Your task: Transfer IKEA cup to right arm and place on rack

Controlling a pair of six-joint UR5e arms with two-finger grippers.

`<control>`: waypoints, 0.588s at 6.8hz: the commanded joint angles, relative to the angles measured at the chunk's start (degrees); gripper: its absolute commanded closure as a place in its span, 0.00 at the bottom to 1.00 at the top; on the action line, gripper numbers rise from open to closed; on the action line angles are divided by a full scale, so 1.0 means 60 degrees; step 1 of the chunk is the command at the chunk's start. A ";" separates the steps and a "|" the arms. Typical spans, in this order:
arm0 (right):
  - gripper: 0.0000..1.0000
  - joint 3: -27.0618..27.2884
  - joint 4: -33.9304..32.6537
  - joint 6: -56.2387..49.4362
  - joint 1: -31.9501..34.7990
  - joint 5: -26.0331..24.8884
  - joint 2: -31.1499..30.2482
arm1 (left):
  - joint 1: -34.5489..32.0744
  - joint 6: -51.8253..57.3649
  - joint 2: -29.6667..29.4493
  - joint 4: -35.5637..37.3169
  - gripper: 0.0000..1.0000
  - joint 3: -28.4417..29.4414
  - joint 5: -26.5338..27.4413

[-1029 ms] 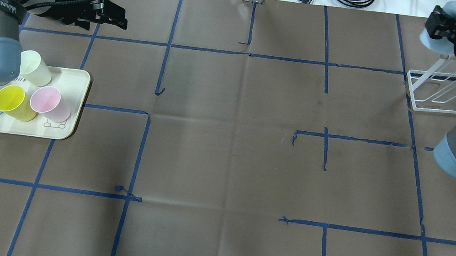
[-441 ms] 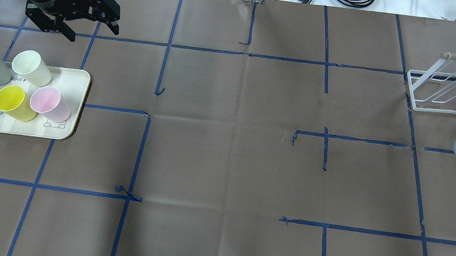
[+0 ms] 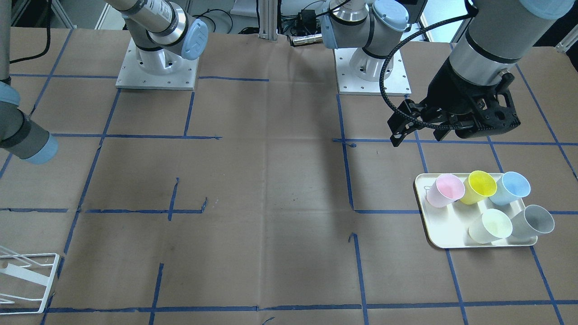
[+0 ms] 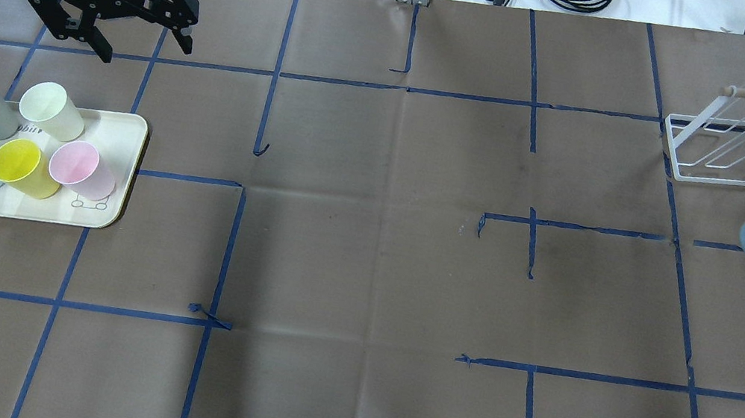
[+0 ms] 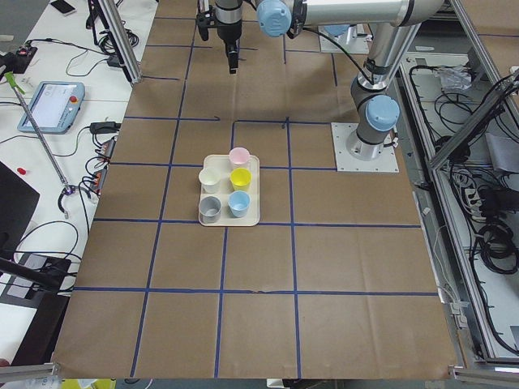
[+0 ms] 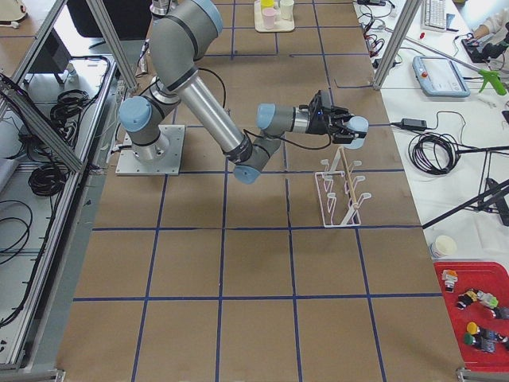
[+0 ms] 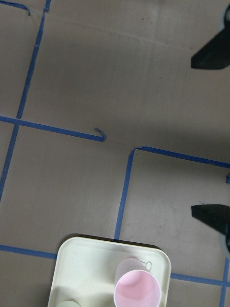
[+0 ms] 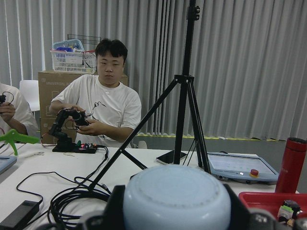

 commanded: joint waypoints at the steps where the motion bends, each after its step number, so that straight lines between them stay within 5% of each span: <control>1: 0.61 -0.0896 0.0068 0.0029 -0.0012 0.0036 0.0598 | -0.0244 -0.0012 -0.0053 -0.0455 0.01 0.0240 0.0307; 4: 0.60 -0.1338 0.0040 0.0015 -0.0012 0.0314 0.1316 | -0.0744 0.0060 -0.0332 -0.0324 0.01 0.0168 0.0616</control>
